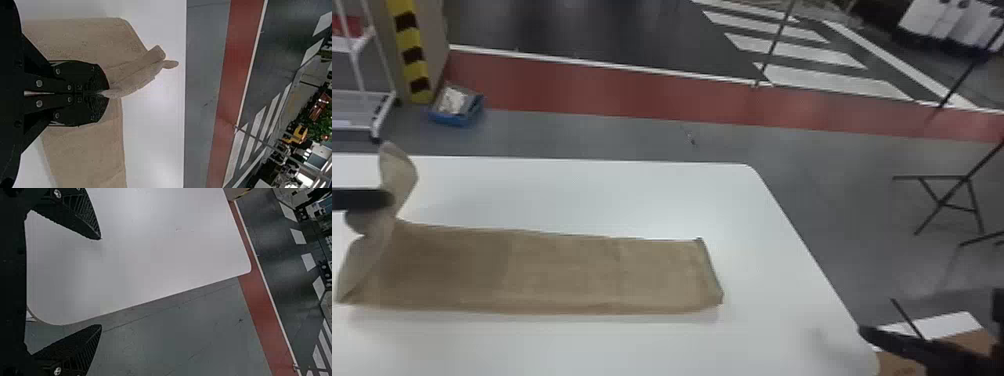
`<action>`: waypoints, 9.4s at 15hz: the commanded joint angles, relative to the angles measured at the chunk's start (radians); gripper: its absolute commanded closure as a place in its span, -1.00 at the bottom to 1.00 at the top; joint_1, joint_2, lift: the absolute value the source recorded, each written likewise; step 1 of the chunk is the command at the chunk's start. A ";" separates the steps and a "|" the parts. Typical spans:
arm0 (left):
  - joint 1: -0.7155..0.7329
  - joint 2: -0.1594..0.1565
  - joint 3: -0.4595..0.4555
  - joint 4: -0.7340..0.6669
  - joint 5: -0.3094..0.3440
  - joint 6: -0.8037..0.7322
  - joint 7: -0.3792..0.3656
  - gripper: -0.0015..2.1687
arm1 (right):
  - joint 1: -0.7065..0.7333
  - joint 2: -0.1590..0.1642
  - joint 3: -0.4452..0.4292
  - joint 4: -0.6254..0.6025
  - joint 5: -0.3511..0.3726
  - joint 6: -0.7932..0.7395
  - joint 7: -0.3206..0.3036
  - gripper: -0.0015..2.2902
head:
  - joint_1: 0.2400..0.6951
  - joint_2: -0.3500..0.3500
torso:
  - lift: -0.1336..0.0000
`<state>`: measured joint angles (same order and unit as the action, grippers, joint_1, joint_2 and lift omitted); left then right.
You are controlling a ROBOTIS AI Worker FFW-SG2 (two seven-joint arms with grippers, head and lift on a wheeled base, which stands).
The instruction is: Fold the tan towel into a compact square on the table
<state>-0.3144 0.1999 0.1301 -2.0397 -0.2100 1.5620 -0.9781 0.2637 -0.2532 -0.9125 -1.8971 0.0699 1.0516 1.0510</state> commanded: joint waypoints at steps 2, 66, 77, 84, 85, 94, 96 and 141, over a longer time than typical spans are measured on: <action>-0.057 -0.109 -0.104 -0.024 -0.055 0.009 0.015 0.98 | 0.003 0.000 -0.002 -0.002 -0.001 0.000 0.001 -0.93 | 1.00 -1.00 | -0.86; 0.337 0.055 0.353 0.164 0.397 -0.409 0.079 -0.92 | -0.432 0.254 1.089 0.082 0.337 0.215 -0.289 -0.77 | 1.00 0.74 | -0.86; 0.340 0.059 0.356 0.164 0.397 -0.409 0.078 -0.92 | -0.436 0.254 1.112 0.082 0.326 0.193 -0.286 -0.74 | 1.00 0.81 | -0.86; 0.340 0.070 0.364 0.171 0.397 -0.409 0.078 -0.92 | -0.416 0.254 1.115 0.012 0.324 0.279 -0.269 -0.72 | 1.00 0.84 | -0.86; 0.340 0.072 0.364 0.171 0.397 -0.409 0.078 -0.92 | -0.405 0.254 1.118 0.000 0.324 0.291 -0.269 -0.73 | 1.00 0.84 | -0.86; 0.339 0.072 0.364 0.176 0.394 -0.409 0.078 -0.92 | -0.419 0.254 1.118 0.019 0.335 0.288 -0.267 -0.57 | 1.00 0.86 | -0.86; 0.339 0.070 0.364 0.179 0.394 -0.409 0.079 -0.92 | -0.419 0.254 1.117 0.019 0.337 0.288 -0.269 -0.56 | 1.00 0.86 | -0.86; 0.353 0.079 0.375 0.174 0.396 -0.406 0.056 -0.92 | -0.357 0.254 1.132 -0.073 0.344 0.298 -0.255 -0.09 | 1.00 0.93 | -0.86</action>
<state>0.0375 0.2792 0.5047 -1.8653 0.1856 1.1559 -0.9203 -0.1017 -0.0015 0.2173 -1.9695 0.4097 1.3506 0.7962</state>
